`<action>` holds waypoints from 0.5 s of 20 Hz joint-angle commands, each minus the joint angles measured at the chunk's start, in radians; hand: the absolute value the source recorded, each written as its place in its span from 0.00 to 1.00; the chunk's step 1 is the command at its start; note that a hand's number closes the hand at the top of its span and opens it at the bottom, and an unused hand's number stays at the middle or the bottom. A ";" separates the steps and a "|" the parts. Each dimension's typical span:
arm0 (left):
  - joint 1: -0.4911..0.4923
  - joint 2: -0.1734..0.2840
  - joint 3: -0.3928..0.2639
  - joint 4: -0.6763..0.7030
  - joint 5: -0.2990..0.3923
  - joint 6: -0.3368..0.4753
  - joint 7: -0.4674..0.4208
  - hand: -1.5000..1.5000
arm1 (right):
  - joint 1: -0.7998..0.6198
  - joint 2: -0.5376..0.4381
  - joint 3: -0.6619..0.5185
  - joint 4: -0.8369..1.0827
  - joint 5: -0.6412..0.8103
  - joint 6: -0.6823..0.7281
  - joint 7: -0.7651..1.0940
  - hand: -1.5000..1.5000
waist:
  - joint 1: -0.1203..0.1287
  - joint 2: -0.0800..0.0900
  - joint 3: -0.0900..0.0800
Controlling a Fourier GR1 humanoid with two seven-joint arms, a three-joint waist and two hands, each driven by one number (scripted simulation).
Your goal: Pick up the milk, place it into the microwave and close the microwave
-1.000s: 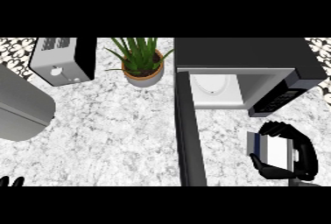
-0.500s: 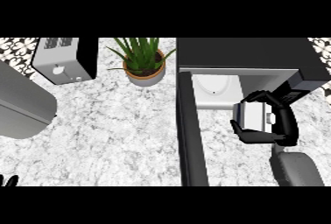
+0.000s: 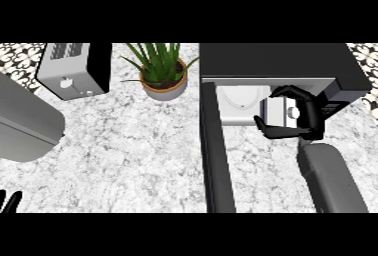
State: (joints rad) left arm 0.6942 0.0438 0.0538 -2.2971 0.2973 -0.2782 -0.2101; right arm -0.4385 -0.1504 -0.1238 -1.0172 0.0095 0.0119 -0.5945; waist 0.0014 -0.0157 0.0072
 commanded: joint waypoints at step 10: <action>-0.053 0.020 0.008 0.059 0.017 -0.052 -0.030 0.00 | -0.230 -0.013 -0.006 0.215 0.092 -0.171 0.042 1.00 | 0.076 0.036 -0.007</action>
State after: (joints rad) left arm 0.6725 0.0567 0.0541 -2.2631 0.3051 -0.3227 -0.2356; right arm -0.4522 -0.1279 -0.1476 -0.9662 0.0251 -0.1096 -0.7002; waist 0.0149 -0.0243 0.0115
